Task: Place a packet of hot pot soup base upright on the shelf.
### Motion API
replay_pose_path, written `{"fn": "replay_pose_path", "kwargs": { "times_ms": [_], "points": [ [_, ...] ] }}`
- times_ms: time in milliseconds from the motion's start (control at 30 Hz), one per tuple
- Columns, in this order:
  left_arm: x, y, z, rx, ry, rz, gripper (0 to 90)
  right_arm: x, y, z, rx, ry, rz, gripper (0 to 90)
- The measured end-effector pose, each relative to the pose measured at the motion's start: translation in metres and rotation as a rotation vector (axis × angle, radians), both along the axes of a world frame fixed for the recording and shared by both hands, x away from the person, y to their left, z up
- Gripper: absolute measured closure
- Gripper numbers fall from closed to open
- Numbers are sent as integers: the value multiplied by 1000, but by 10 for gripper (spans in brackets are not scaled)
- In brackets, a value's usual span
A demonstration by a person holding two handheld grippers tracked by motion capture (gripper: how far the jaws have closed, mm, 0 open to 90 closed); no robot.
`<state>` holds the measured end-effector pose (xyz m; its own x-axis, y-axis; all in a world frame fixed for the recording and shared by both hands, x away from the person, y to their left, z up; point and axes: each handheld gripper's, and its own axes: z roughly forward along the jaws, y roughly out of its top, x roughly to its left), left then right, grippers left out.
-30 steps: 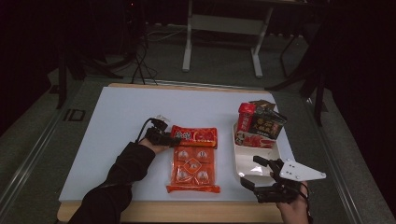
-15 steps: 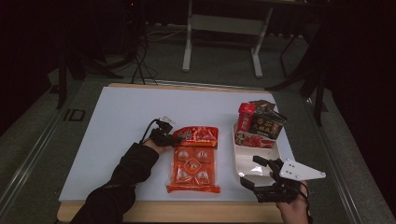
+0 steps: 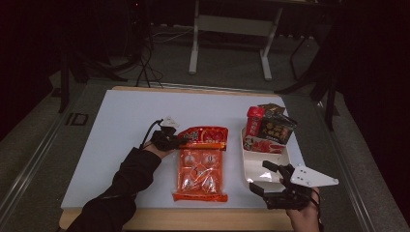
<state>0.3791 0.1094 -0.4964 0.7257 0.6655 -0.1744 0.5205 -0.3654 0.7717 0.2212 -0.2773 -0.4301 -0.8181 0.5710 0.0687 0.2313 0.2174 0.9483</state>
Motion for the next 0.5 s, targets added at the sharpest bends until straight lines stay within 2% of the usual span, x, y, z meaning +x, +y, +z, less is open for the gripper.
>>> {"fn": "replay_pose_path", "kwargs": {
  "times_ms": [300,367,500],
  "points": [
    [-20,3,25,-49,-53,-14,896,1,-2,-1,-20,-3,-39,144],
    [-25,4,30,-59,-58,-18,897,2,-2,0,-10,-13,-35,144],
    [-32,5,37,-77,-69,-25,897,1,-1,1,-33,-64,-39,149]
  ]
}}
